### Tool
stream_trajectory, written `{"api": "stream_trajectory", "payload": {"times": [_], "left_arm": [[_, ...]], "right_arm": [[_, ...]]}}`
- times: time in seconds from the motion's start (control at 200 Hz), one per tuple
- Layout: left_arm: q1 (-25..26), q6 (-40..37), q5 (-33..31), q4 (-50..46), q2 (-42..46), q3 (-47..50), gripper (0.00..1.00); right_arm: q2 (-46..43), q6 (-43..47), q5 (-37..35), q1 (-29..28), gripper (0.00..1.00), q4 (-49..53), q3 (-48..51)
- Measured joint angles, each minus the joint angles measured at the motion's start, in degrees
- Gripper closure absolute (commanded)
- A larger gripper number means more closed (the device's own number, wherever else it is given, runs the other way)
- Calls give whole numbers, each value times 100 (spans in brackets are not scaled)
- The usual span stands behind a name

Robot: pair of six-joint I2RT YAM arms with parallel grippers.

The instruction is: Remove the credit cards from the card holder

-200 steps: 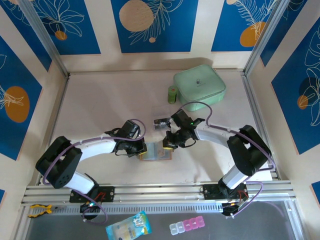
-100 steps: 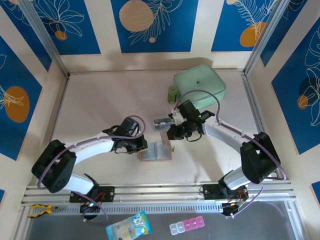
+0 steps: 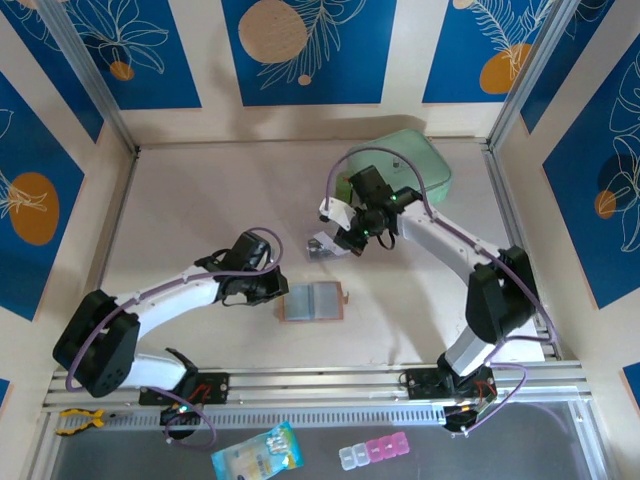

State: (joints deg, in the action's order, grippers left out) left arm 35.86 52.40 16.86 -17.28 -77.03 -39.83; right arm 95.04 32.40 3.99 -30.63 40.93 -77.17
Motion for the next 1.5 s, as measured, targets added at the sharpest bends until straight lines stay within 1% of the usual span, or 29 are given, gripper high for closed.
{"api": "stream_trajectory", "payload": {"times": [0.12, 0.215, 0.47, 0.66, 1.06, 1.115, 1.2, 1.225, 1.376, 1.501], "left_arm": [[-20, -7, 0, -44, 0, -11, 88], [-35, -26, 0, -83, 2, -17, 88], [-94, -24, -22, -125, 68, -17, 87], [-153, -24, -44, -170, 199, -2, 87], [-221, -44, -42, -280, 203, 2, 87], [-227, -44, -42, -310, 203, 2, 87], [-232, -44, -42, -339, 203, 2, 87], [-236, -46, -44, -341, 203, 2, 87], [-247, -46, -42, -339, 203, 2, 87], [-249, -44, -42, -337, 203, 2, 86]], "right_arm": [[726, 719, -83, 138, 100, 400, -935], [1193, 1099, -114, 203, 100, 662, -1530], [2041, 1631, -120, 286, 100, 1250, -2507], [2490, 1845, -122, 286, 100, 1655, -2909], [3075, 2017, -111, 256, 100, 2483, -3539], [3165, 2017, -103, 247, 96, 2503, -3611], [3239, 2017, -103, 247, 85, 2511, -3663], [3254, 2009, -109, 245, 83, 2514, -3665], [3289, 1982, -238, 225, 82, 2511, -3668], [3283, 1873, -350, 232, 82, 2317, -3654]]}}
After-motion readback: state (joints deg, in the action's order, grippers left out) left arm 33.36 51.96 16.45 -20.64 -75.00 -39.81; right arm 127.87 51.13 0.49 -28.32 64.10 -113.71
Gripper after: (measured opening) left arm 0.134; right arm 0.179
